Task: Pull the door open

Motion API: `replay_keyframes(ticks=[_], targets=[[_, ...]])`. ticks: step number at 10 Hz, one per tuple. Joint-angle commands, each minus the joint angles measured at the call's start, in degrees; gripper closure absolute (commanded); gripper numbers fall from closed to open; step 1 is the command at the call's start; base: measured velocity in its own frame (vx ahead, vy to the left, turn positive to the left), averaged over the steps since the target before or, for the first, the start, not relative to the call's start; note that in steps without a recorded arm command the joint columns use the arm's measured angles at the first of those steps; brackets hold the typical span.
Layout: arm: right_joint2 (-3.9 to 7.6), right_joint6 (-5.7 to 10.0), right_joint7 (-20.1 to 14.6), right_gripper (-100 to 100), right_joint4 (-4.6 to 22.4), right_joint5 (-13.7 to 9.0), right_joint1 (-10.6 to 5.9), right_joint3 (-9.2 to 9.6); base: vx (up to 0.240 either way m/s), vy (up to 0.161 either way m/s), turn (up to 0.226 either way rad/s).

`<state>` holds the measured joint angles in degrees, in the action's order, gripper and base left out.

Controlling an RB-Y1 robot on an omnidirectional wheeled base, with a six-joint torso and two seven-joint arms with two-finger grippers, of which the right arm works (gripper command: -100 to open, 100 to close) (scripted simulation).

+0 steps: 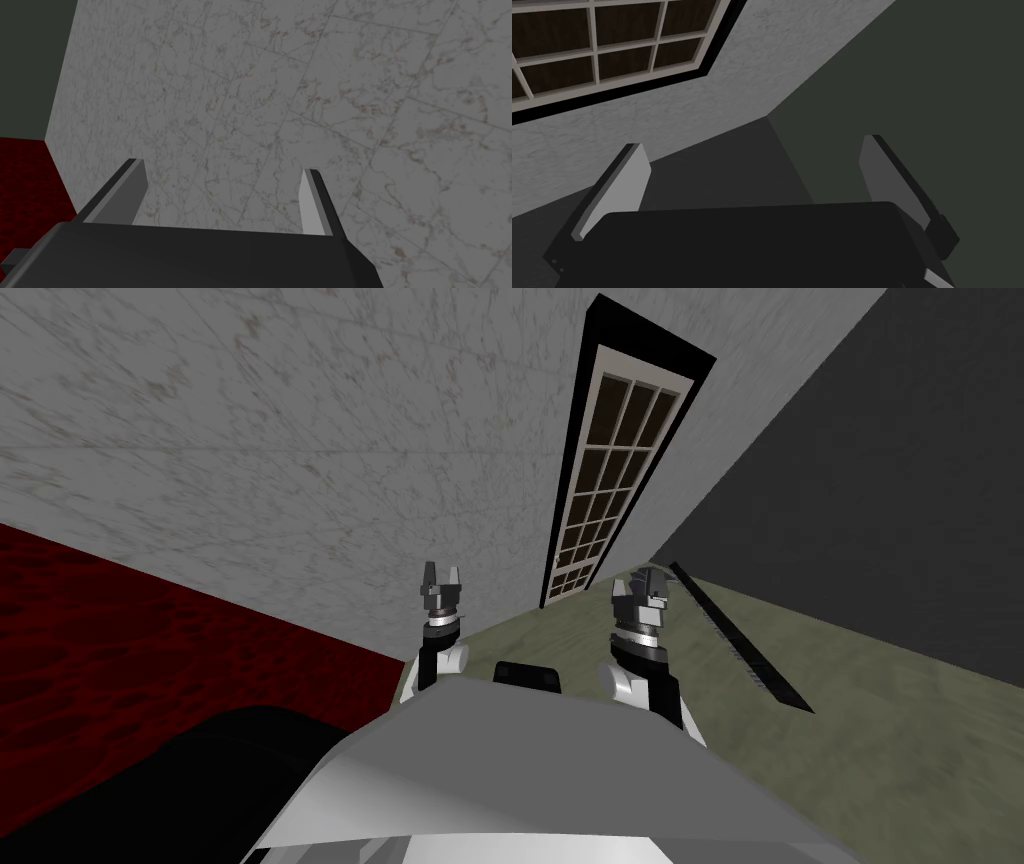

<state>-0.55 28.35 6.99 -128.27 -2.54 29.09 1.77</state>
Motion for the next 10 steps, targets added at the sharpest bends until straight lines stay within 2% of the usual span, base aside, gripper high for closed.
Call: replay_keyframes(ticks=[1, 10], targets=[[0.55, 0.56, 1.3, -100, 1.9, 0.6, -0.60, -0.15, 0.052, -0.026, 0.047], [2.88, 3.71, 8.4, -100, 12.8, 4.1, -4.00, -0.97, 0.073, -0.055, 0.046]])
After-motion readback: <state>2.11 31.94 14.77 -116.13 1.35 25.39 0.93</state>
